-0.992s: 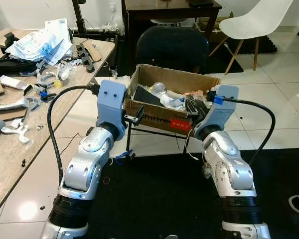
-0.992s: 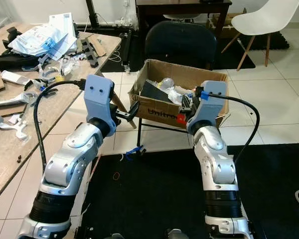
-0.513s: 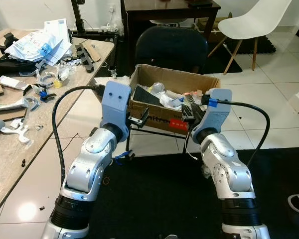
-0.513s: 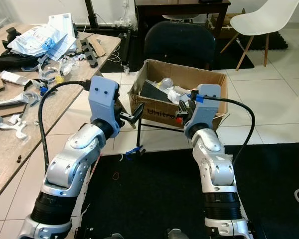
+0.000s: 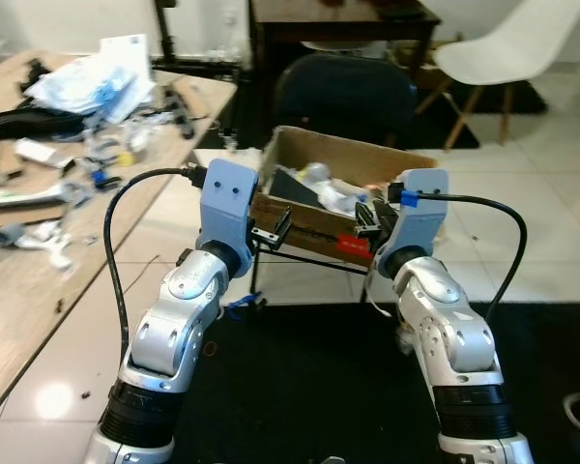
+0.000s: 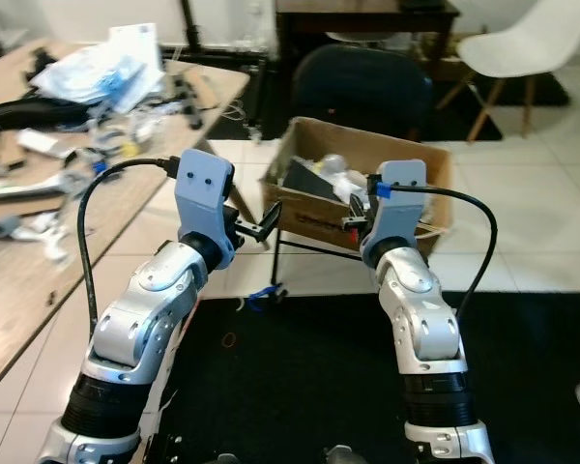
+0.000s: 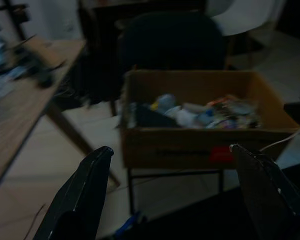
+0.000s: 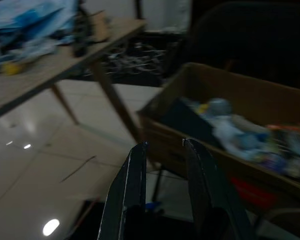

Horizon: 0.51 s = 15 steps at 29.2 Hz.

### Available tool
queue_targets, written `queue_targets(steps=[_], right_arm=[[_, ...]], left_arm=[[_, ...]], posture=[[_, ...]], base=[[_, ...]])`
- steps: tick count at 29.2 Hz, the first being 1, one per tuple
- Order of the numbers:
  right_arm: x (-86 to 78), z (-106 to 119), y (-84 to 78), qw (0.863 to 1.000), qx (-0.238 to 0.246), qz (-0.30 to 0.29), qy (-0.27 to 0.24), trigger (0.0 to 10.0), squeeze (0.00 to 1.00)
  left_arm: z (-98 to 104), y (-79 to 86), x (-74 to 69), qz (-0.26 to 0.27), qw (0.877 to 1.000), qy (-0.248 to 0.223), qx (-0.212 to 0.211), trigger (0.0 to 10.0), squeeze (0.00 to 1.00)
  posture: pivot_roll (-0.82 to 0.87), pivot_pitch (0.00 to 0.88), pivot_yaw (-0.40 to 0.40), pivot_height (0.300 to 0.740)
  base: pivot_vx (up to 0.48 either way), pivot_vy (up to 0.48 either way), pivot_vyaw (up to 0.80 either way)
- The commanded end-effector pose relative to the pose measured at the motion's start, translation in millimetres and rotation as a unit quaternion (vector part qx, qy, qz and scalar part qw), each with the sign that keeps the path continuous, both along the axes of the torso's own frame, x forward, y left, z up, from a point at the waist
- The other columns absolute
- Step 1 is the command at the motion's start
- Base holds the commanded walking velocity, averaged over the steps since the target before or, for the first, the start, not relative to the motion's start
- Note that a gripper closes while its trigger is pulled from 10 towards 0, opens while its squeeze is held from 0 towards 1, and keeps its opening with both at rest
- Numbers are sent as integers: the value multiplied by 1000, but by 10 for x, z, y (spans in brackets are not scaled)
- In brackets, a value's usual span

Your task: Picking trash to rubbish bin

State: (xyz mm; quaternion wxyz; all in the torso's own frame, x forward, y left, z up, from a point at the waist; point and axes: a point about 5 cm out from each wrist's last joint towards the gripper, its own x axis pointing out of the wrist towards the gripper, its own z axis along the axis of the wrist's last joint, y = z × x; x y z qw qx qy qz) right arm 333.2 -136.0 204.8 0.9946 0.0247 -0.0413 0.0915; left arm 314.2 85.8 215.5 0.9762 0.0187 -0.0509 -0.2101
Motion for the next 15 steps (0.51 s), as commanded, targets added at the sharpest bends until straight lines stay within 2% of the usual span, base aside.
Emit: queue_targets(steps=[1,15], right_arm=[[-16,-8,28,1000,-6,6,4,10000,0],[-14,-6,30,1000,-8,8,6,10000,0]], left_arm=[[-25,20,-19,6,1000,5,4,10000,0],[-93,-4,-20,0,1000,28,9,10000,0]], posture=[[-6,178,-2,740],[-6,178,-2,740]], base=[[0,0,800],[0,0,800]])
